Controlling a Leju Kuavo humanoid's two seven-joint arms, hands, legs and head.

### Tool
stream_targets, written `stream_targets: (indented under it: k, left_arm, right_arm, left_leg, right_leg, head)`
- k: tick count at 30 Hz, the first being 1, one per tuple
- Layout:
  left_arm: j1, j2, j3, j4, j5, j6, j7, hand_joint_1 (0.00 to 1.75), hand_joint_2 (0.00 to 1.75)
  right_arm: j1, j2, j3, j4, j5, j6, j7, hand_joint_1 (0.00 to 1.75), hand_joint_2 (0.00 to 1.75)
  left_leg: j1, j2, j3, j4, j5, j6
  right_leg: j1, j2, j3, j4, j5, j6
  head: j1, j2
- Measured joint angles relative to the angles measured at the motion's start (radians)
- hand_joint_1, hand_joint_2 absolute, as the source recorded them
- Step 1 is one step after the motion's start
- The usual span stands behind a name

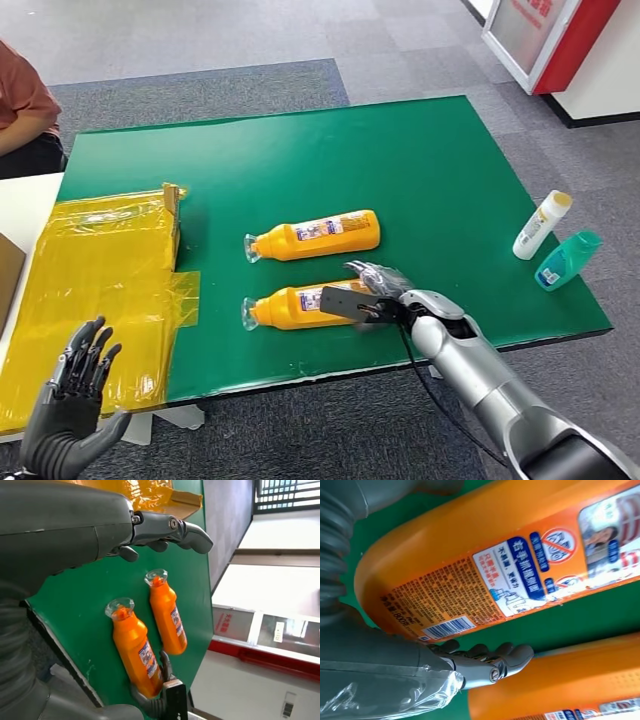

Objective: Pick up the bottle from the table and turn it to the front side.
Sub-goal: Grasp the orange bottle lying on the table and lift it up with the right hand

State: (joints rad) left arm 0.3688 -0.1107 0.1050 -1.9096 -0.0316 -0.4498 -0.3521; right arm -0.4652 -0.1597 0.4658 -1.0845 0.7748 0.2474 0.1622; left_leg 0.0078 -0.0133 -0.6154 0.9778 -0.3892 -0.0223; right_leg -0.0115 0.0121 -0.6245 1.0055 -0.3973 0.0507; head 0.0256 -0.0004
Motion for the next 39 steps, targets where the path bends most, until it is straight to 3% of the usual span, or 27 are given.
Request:
stream_targets:
  k: [10,11,14,15,28,30,33,36,39]
  left_arm:
    - [0.034,0.019,-0.049,-0.022,-0.037,0.008,-0.022,0.0,1.75]
    - [0.035,0.021,-0.054,-0.022,-0.037,0.01,-0.023,0.0,1.75]
    - [0.038,0.03,-0.066,-0.023,-0.033,0.013,-0.023,0.0,1.75]
    - [0.039,0.034,-0.071,-0.023,-0.032,0.014,-0.023,0.0,1.75]
    - [0.039,0.067,-0.117,-0.023,-0.018,0.035,-0.024,0.0,1.75]
    - [0.036,0.078,-0.125,-0.022,-0.001,0.036,-0.032,0.0,1.75]
    - [0.013,0.111,-0.15,-0.007,0.046,0.041,-0.063,0.0,1.75]
    - [-0.015,0.143,-0.186,0.017,0.063,0.058,-0.094,0.0,1.75]
    - [-0.039,0.166,-0.226,0.027,0.063,0.083,-0.1,0.0,1.75]
  right_arm:
    - [0.015,0.005,-0.032,0.015,0.028,0.009,-0.014,0.0,1.75]
    - [0.016,0.006,-0.034,0.015,0.032,0.011,-0.015,0.13,1.75]
    - [0.016,0.007,-0.041,0.017,0.037,0.019,-0.018,1.44,1.75]
    - [0.016,0.007,-0.043,0.018,0.038,0.022,-0.021,1.75,1.75]
    - [0.023,0.007,-0.057,0.023,-0.018,0.049,-0.073,1.75,1.75]
    - [0.034,0.0,-0.07,0.023,-0.143,0.106,-0.106,1.75,1.75]
    - [0.077,-0.047,-0.092,0.013,-0.501,0.194,-0.186,1.75,1.75]
    - [0.125,-0.113,-0.1,-0.017,-0.787,0.196,-0.245,1.75,1.75]
    - [0.174,-0.161,-0.104,-0.067,-0.94,0.174,-0.285,1.75,1.75]
  left_leg:
    - [0.0,0.0,0.0,0.0,0.0,0.0]
    - [0.0,0.0,0.0,0.0,0.0,0.0]
    - [0.0,0.0,0.0,0.0,0.0,0.0]
    - [0.0,0.0,0.0,0.0,0.0,0.0]
    - [0.0,0.0,0.001,0.0,0.0,0.0]
    - [0.0,0.0,0.001,0.0,0.0,0.0]
    - [0.0,-0.003,0.0,0.0,0.0,0.0]
    - [0.0,-0.004,0.0,0.0,0.0,0.001]
    - [0.0,-0.004,0.0,0.0,-0.001,0.0]
  right_leg:
    - [0.0,0.0,0.0,0.0,0.0,0.0]
    - [0.0,0.0,0.0,0.0,0.0,0.0]
    - [0.0,0.0,0.0,0.0,0.0,0.0]
    - [0.0,0.0,0.0,0.0,0.0,0.0]
    - [0.0,0.0,0.0,0.0,0.0,0.0]
    - [0.0,0.0,0.0,0.0,0.0,0.0]
    - [0.0,-0.002,0.001,0.0,-0.001,0.001]
    - [0.0,-0.003,0.001,-0.001,-0.001,0.001]
    - [-0.001,-0.002,0.001,-0.001,-0.001,0.001]
  head:
    - [0.0,0.0]
    - [0.0,0.0]
    - [0.0,0.0]
    - [0.0,0.0]
    - [0.0,0.0]
    - [0.0,0.0]
    - [0.0,0.0]
    - [0.0,0.0]
    - [0.0,0.0]
